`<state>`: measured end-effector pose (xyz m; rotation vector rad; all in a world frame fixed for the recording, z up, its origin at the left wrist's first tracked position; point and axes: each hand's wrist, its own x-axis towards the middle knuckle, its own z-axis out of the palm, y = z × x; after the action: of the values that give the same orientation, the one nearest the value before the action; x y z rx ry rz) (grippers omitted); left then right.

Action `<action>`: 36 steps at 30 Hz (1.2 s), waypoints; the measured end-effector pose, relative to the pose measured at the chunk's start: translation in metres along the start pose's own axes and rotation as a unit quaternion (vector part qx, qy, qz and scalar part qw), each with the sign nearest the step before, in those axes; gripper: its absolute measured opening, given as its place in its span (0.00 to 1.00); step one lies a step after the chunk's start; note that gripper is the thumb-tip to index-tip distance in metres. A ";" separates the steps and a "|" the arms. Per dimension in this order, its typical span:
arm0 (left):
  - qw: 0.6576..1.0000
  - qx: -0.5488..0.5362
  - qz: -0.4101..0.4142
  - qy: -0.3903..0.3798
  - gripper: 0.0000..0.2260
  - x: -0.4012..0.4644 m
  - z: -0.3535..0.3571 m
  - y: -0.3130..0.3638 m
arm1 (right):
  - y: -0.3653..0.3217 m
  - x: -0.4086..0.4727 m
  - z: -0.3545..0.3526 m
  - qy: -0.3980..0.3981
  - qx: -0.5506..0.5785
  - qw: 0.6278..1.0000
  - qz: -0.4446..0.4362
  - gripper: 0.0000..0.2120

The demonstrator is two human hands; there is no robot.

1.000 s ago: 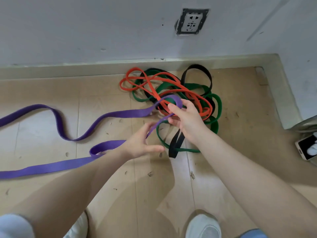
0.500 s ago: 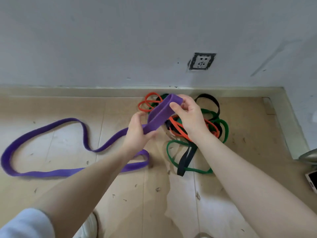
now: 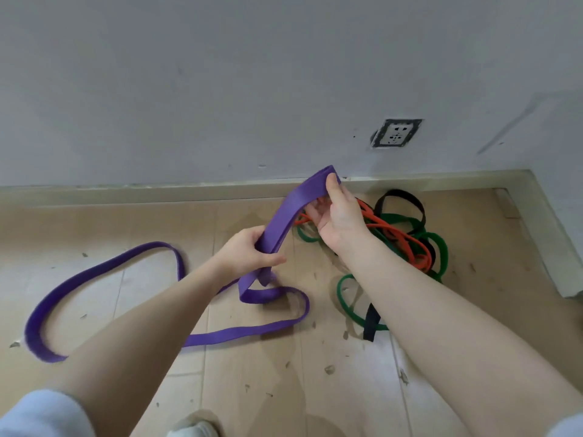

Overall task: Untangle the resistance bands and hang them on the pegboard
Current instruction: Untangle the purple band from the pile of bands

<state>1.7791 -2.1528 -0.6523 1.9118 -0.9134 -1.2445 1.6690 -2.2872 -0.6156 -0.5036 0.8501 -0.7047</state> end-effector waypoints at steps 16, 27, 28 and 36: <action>0.797 0.515 0.160 0.271 0.19 0.056 -0.126 -0.083 | 0.113 0.101 0.029 0.151 -0.211 0.959 0.111 0.19; 0.817 0.554 -0.080 0.134 0.32 0.075 -0.064 -0.148 | 0.135 0.075 -0.047 -0.030 -0.711 0.701 0.050 0.17; 0.834 0.536 -0.046 0.123 0.35 0.074 -0.054 -0.144 | 0.132 0.073 -0.052 -0.043 -0.739 0.672 0.021 0.16; 0.874 0.470 0.121 -0.005 0.29 0.085 0.022 -0.083 | 0.047 0.068 -0.119 0.140 -0.831 0.528 -0.106 0.32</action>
<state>1.7995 -2.1830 -0.7672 2.3612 -1.9452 -0.6753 1.6209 -2.3206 -0.7480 -2.3140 1.6572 0.1063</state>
